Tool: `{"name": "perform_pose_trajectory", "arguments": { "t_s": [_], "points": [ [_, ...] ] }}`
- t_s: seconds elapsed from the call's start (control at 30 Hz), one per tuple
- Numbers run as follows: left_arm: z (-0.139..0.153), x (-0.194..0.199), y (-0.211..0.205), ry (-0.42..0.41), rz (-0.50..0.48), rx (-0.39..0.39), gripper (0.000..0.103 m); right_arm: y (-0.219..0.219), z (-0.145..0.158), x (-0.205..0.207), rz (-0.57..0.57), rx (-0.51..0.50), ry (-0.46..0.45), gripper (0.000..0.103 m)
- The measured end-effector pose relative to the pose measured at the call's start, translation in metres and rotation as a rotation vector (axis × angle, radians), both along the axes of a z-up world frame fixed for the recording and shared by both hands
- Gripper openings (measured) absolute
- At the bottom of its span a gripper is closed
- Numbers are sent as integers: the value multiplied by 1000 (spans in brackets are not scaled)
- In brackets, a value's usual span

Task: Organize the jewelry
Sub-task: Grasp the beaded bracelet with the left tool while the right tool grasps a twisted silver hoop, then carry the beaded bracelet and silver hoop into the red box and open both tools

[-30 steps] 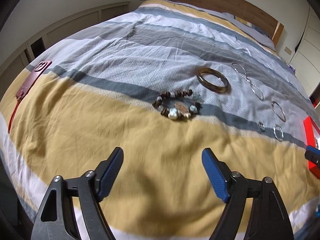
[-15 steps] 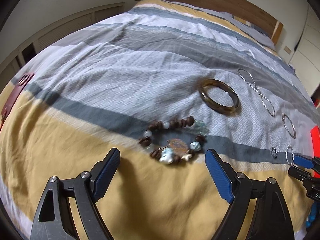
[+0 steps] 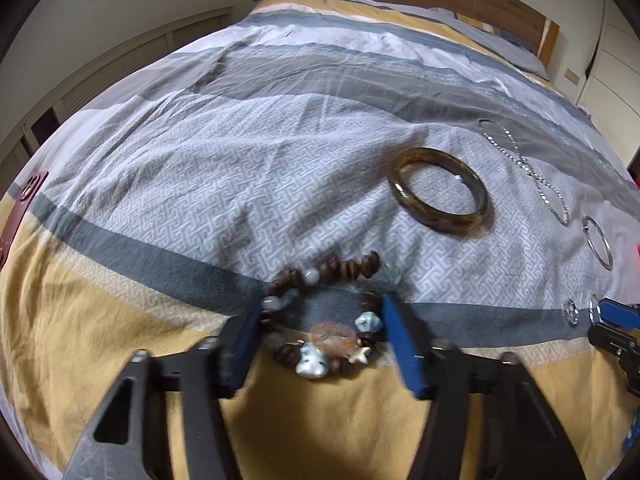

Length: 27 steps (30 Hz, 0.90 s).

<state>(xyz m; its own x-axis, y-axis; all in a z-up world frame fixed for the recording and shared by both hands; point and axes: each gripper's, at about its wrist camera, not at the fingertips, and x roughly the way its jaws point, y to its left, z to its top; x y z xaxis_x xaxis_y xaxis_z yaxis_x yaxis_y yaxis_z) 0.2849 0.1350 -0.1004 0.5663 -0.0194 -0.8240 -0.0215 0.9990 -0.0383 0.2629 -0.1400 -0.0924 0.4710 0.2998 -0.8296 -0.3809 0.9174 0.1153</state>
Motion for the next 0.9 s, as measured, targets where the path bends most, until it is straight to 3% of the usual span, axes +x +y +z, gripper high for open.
{"name": "perform_pose_trajectory", "arguments": {
  "t_s": [0.17,0.43,0.9],
  "points": [
    [3,-4,-3,4,-17,-25,18,-3,1,-4,4,10,3,36],
    [18,-29,-5,-15,-19,-71,11,-9,19,-23,-6,33,-18,36],
    [87,-98,-22,-117,-72,-87,11,-30,83,-87,-40,69,-121,36]
  ]
}}
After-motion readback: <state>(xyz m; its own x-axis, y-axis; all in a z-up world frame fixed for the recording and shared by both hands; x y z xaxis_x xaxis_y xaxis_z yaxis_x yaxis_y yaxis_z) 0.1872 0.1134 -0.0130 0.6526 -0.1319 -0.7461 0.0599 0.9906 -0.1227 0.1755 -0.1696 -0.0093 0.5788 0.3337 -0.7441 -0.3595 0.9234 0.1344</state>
